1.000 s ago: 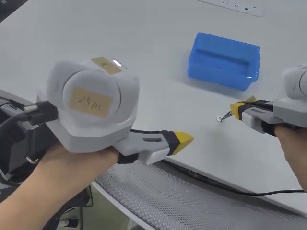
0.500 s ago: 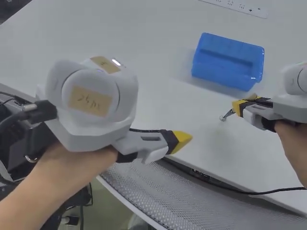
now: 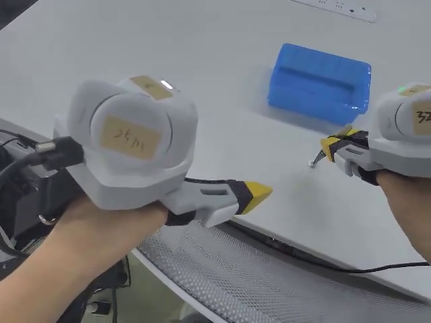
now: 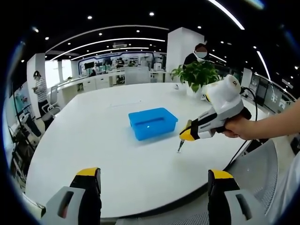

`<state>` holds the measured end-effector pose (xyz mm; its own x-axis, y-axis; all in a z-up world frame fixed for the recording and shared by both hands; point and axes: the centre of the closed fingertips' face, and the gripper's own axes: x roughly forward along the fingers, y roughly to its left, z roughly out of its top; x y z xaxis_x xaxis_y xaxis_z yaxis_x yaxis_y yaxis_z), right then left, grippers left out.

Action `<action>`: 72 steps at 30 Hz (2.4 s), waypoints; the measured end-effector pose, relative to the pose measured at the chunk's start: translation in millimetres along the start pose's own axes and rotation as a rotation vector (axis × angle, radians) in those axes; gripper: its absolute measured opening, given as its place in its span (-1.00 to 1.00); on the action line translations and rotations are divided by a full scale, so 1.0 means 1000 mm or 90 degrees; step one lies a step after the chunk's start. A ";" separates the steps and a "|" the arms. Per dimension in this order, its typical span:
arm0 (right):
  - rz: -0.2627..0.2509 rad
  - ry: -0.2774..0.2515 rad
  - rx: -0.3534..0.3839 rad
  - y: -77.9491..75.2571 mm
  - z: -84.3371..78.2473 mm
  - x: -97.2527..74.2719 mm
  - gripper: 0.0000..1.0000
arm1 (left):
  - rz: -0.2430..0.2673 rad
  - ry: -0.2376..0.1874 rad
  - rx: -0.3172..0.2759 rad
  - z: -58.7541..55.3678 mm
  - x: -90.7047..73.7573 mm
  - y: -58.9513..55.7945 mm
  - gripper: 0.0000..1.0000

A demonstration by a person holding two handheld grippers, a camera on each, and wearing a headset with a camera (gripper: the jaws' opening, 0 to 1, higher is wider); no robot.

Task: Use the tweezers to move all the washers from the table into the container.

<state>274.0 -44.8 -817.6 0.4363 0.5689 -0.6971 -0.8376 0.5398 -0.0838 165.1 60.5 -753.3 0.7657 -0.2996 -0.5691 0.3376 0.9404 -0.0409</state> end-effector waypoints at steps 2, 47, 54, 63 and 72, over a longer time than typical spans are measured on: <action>0.000 -0.003 -0.002 0.000 0.000 0.000 -0.97 | -0.001 0.001 0.002 0.000 0.001 0.000 0.94; -0.028 -0.123 0.135 -0.083 0.090 0.001 -1.00 | -0.044 0.001 0.072 0.064 0.050 0.017 0.91; -0.030 -0.090 0.139 -0.094 0.073 0.027 -1.00 | -0.049 0.015 0.074 0.061 0.058 0.016 0.90; -0.026 -0.064 0.135 -0.097 0.051 0.046 -0.99 | -0.053 0.025 0.076 0.059 0.062 0.011 0.90; -0.024 -0.058 0.129 -0.095 0.048 0.055 -0.98 | -0.046 0.028 0.071 0.058 0.060 0.005 0.89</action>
<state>393.4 -35.1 -813.2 0.5015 0.5953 -0.6278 -0.7412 0.6699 0.0430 243.8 38.0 -740.2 0.7134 -0.3561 -0.6036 0.4514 0.8923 0.0072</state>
